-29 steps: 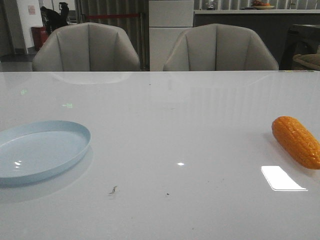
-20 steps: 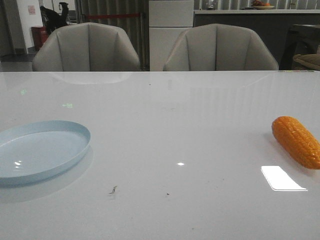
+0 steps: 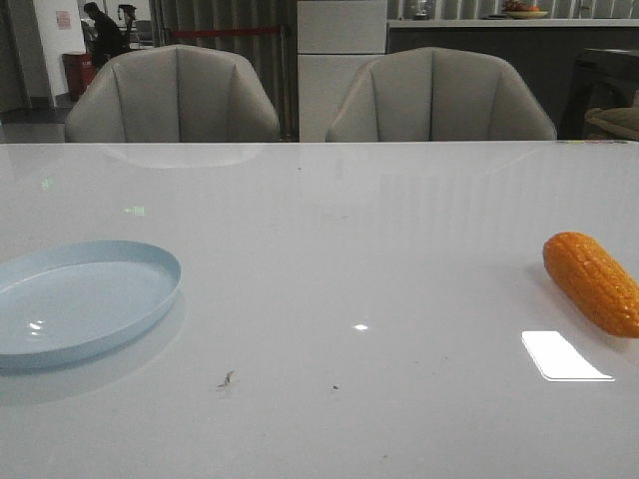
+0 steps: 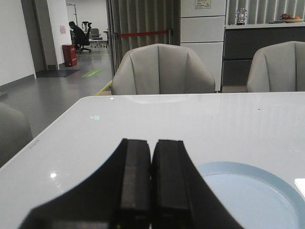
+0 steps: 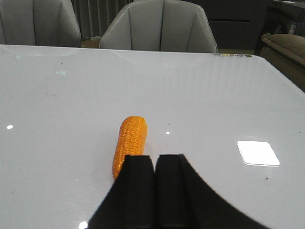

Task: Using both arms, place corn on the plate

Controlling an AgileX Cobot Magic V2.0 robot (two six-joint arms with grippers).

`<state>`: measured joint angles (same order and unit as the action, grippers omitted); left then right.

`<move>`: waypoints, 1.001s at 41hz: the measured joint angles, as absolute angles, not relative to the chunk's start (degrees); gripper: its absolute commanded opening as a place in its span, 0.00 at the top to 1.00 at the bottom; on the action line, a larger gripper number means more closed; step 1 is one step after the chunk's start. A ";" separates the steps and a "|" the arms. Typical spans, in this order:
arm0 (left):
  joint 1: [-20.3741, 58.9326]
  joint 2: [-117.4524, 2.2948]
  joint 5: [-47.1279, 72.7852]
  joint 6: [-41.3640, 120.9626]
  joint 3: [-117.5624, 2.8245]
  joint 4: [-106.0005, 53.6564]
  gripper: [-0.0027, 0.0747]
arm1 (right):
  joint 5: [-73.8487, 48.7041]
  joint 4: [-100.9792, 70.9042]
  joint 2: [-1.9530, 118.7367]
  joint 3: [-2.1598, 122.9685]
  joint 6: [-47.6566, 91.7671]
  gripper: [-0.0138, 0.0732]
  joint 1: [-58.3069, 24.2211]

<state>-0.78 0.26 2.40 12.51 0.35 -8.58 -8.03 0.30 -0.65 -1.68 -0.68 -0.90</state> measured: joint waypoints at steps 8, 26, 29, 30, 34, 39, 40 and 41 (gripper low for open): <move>-0.78 0.26 2.40 12.51 0.35 -8.58 0.84 | -4.66 0.30 -0.65 -1.68 -0.68 0.80 -0.90; -0.78 0.26 0.35 12.51 -2.25 -8.58 0.84 | -4.87 -0.31 -0.65 6.15 -1.10 0.80 -0.90; -0.78 0.26 0.57 12.51 -5.45 -8.58 0.84 | -8.03 -0.31 -0.65 11.31 -1.15 0.80 -0.90; -0.78 0.26 0.80 12.51 -6.36 -8.58 0.84 | -8.68 -0.31 -0.65 13.16 -1.15 0.80 -0.90; -0.78 0.26 1.97 12.51 -11.04 -8.58 0.84 | -9.51 0.00 -0.03 19.57 -1.15 0.80 -0.90; -0.78 -1.93 2.53 12.51 -17.87 -7.83 0.84 | -9.59 0.00 5.51 27.44 -1.15 0.80 -0.90; -0.78 -2.79 2.53 12.51 -19.21 -7.56 0.84 | -9.74 0.00 7.31 29.20 -1.15 0.80 -0.90; -0.78 -4.02 2.53 12.51 -20.87 -7.27 0.84 | -9.89 0.00 9.18 30.61 -1.15 0.80 -0.90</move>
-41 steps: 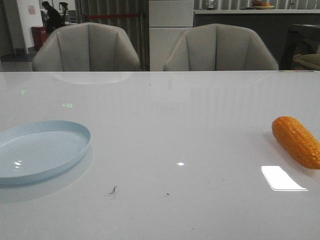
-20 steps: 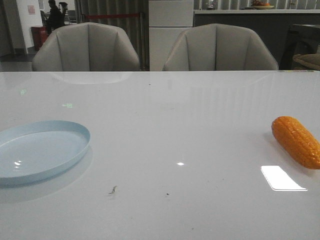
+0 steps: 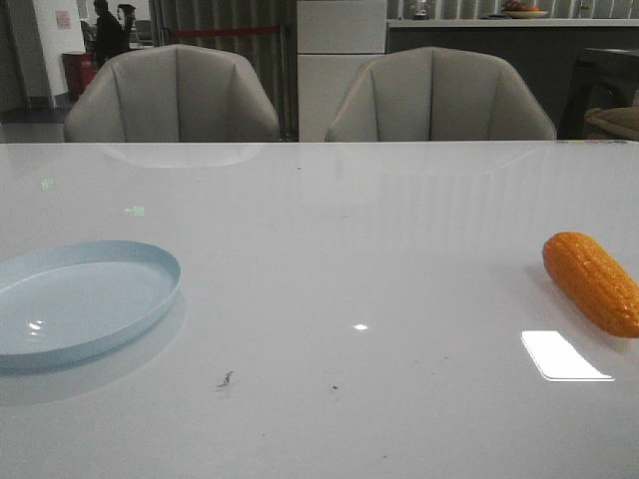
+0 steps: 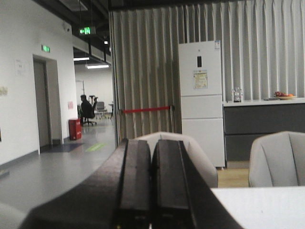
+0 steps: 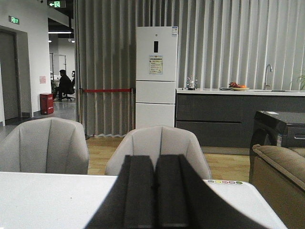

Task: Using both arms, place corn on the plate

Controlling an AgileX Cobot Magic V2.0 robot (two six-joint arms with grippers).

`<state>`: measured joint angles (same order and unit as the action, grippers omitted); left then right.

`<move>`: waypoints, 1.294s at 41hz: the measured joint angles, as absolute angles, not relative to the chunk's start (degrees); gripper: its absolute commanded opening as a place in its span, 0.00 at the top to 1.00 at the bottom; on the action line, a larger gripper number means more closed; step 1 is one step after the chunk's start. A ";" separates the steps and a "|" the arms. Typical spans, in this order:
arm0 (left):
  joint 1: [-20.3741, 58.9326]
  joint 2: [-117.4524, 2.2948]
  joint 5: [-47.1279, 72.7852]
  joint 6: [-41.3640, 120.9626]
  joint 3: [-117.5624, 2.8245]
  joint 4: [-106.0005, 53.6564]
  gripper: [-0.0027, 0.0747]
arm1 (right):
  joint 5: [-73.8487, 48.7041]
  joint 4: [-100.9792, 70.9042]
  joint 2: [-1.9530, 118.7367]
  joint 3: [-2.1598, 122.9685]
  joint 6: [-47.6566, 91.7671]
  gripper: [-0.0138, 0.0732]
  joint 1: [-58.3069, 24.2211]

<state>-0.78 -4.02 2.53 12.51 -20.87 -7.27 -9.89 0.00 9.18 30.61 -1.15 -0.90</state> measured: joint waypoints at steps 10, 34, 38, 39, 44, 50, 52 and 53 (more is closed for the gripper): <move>-0.78 -21.23 5.66 12.51 -32.56 -6.06 0.84 | -9.88 0.30 26.00 42.03 -1.15 0.80 -0.90; -0.78 -47.23 7.90 12.51 -36.33 -7.50 0.83 | -10.12 0.30 48.62 42.50 -1.24 0.79 -0.90; -0.78 -48.86 9.87 12.51 -36.33 -7.73 0.83 | -12.13 0.30 50.08 42.50 -1.24 0.73 -0.90; -0.78 -49.15 10.15 12.51 -36.33 -7.71 0.83 | -12.44 0.30 50.36 42.50 -1.24 0.70 -0.90; -0.78 -50.25 10.28 12.51 -36.33 -7.71 0.70 | -14.40 0.30 51.17 42.50 -1.24 0.49 -0.90; -0.78 -52.14 10.37 12.51 -36.33 -7.71 0.39 | -15.33 0.30 52.96 42.50 -1.24 0.29 -0.90; -0.78 -52.62 10.37 12.51 -36.33 -7.71 0.33 | -16.02 0.30 53.58 42.50 -1.24 0.27 -0.90; -0.78 -52.93 10.37 12.51 -36.33 -7.75 0.31 | -16.50 0.30 54.08 42.50 -1.24 0.28 -0.90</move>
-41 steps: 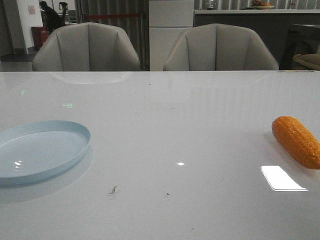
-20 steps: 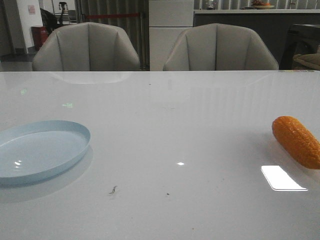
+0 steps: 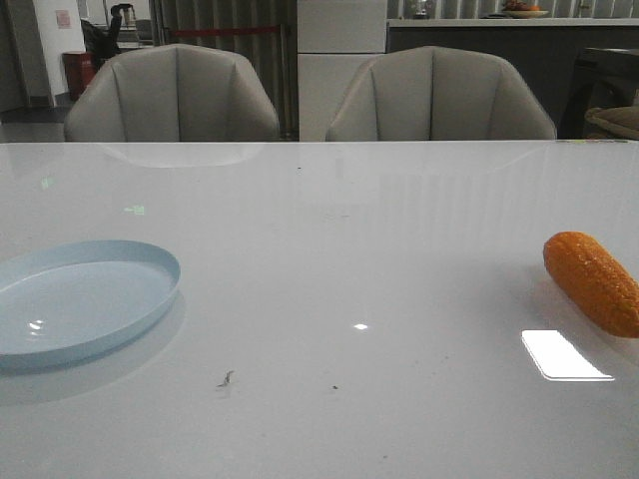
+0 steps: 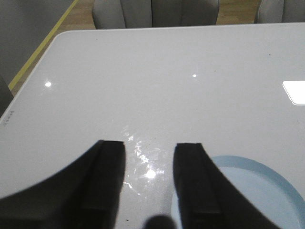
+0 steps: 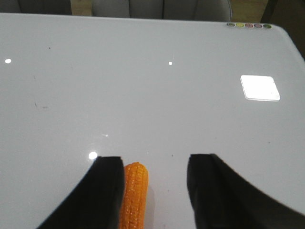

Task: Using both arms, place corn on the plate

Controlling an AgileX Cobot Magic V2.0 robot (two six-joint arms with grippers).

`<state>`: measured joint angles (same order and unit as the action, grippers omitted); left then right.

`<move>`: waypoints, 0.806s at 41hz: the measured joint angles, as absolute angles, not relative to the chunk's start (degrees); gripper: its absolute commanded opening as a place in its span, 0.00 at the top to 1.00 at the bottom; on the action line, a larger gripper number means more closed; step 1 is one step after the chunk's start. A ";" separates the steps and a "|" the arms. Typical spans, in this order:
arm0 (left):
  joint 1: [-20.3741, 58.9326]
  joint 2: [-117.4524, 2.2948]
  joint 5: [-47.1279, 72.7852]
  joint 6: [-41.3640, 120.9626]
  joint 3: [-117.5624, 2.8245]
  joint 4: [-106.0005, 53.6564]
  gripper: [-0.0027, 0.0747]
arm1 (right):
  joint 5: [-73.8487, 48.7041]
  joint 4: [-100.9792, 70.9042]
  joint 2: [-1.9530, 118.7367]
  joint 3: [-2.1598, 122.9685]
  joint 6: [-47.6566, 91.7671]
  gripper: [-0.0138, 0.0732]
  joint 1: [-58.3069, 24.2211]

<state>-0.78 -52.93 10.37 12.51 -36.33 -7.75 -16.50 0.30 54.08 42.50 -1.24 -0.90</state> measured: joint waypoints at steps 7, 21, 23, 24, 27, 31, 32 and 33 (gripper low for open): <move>-0.78 -55.81 9.92 12.51 -36.33 -8.43 0.31 | -18.90 0.30 56.73 42.50 -1.24 0.28 -0.90; -0.78 -69.17 25.12 12.51 -49.07 -8.93 0.31 | -20.94 0.30 59.32 42.50 -1.24 0.28 -0.90; -0.78 -72.24 29.05 12.51 -52.17 -8.93 0.31 | -20.94 0.30 59.32 42.50 -1.24 0.28 -0.90; -0.78 -73.62 30.72 12.51 -54.23 -8.93 0.31 | -20.94 0.30 59.32 42.50 -1.24 0.28 -0.90; -0.78 -78.29 36.32 12.51 -59.23 -8.93 0.32 | -20.94 0.30 59.32 42.50 -1.24 0.28 -0.90; -0.78 -85.04 43.52 12.51 -65.02 -8.93 0.35 | -20.94 0.30 59.32 42.50 -1.24 0.28 -0.90; -0.78 -86.47 44.80 12.51 -66.55 -8.93 0.36 | -20.94 0.30 59.32 42.50 -1.24 0.28 -0.90; -0.78 -88.38 45.92 12.51 -67.59 -8.93 0.37 | -20.94 0.30 59.32 42.50 -1.24 0.28 -0.90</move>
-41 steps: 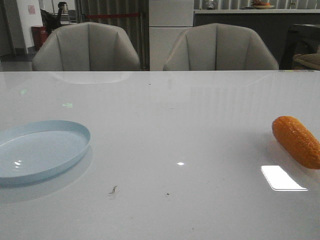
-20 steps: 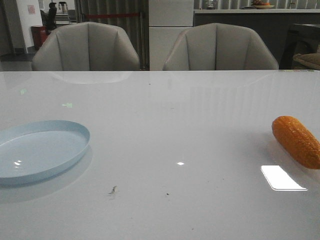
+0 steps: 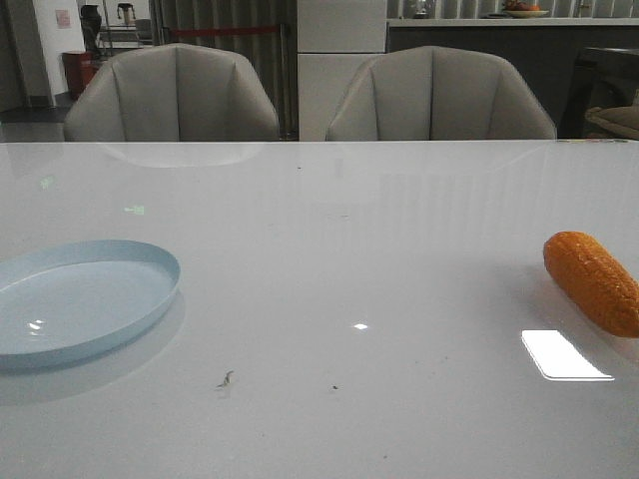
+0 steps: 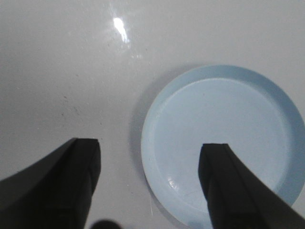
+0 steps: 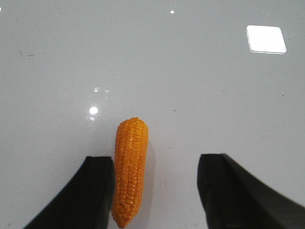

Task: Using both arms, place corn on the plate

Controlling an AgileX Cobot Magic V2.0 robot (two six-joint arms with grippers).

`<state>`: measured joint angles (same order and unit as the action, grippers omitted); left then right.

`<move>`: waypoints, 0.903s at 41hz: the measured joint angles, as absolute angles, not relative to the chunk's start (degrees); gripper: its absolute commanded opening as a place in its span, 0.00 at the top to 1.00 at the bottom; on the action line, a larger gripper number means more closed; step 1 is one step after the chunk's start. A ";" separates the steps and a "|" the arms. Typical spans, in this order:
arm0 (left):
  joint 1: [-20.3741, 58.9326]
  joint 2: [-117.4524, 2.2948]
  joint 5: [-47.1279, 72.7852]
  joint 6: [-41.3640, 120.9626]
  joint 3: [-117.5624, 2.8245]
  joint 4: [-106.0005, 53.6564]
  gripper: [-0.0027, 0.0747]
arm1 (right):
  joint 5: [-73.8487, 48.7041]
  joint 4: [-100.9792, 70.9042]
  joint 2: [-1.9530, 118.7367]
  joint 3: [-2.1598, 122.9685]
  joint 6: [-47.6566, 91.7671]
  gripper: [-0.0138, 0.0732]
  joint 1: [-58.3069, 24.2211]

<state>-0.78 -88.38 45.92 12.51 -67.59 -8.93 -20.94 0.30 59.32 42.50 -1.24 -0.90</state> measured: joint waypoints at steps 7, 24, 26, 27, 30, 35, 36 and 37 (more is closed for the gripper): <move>-0.78 -98.40 50.91 12.51 -73.59 -8.93 0.38 | -20.97 0.30 59.32 42.50 -1.24 0.28 -0.90; -0.78 -112.72 53.71 12.51 -76.98 -8.93 0.38 | -21.07 0.30 59.32 42.50 -1.24 0.28 -0.90; -0.78 -113.13 53.71 12.51 -76.98 -8.93 0.38 | -21.07 0.30 59.32 42.50 -1.24 0.28 -0.90; -0.78 -113.40 53.71 12.51 -77.02 -8.93 0.38 | -21.07 0.30 59.32 42.50 -1.24 0.28 -0.90; -0.78 -114.03 53.71 12.51 -77.11 -8.93 0.38 | -21.07 0.30 59.32 42.50 -1.24 0.28 -0.90; -0.78 -114.53 53.71 12.51 -77.37 -8.83 0.38 | -21.07 0.30 59.32 42.50 -1.24 0.28 -0.90; -0.78 -114.66 53.71 12.51 -77.48 -8.83 0.39 | -21.07 0.30 59.32 42.50 -1.24 0.28 -0.90; -0.78 -114.79 53.84 12.51 -77.58 -8.83 0.41 | -21.07 0.30 59.32 42.50 -1.24 0.28 -0.90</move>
